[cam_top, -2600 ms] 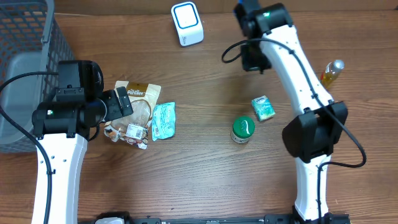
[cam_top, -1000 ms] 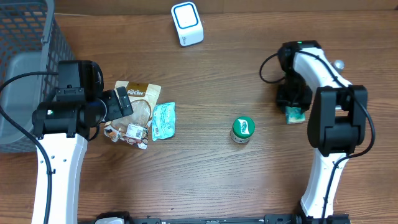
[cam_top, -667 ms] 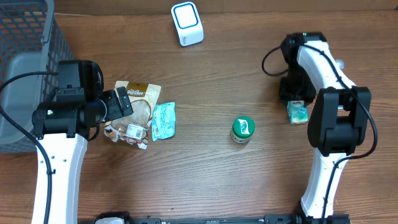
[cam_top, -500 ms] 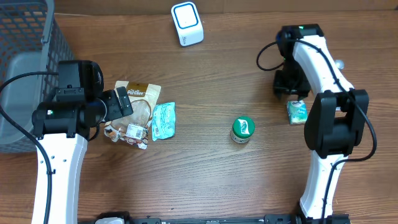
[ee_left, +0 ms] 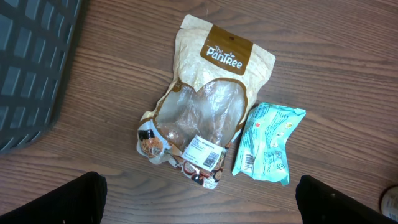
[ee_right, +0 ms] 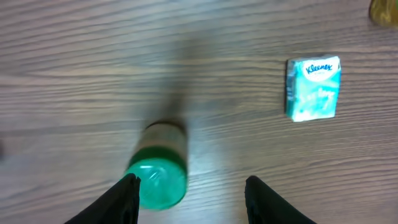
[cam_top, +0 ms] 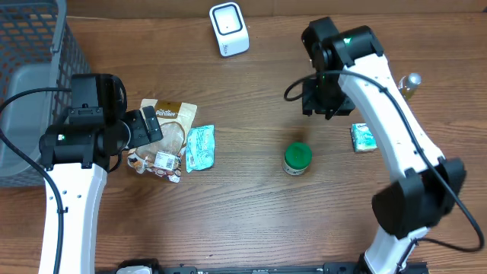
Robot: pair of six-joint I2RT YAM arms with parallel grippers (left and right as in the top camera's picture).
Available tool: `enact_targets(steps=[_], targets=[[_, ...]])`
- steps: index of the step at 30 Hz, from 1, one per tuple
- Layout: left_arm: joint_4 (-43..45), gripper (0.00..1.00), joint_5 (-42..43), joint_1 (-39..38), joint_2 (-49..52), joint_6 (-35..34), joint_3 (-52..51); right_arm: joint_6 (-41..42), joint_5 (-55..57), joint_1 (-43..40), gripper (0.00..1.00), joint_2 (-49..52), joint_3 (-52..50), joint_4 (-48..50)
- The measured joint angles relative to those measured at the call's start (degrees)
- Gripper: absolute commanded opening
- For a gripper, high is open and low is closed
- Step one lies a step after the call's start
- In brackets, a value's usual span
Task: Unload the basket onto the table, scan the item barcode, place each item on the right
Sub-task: 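Swing the right gripper over the green-capped jar and lower onto it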
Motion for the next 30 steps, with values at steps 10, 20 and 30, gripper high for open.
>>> enact_targets(steps=[10, 20, 30], targets=[[0.0, 1.00, 0.0, 0.0, 0.0, 0.0, 0.0, 3.7, -1.2, 4.2, 0.75, -2.1, -6.9, 5.5], [0.0, 0.99, 0.0, 0.0, 0.0, 0.0, 0.0, 6.3, -1.9, 4.3, 0.79, -2.1, -16.4, 10.5], [0.0, 1.00, 0.0, 0.0, 0.0, 0.0, 0.0, 6.8, -6.3, 4.3, 0.86, -2.1, -27.6, 19.7]])
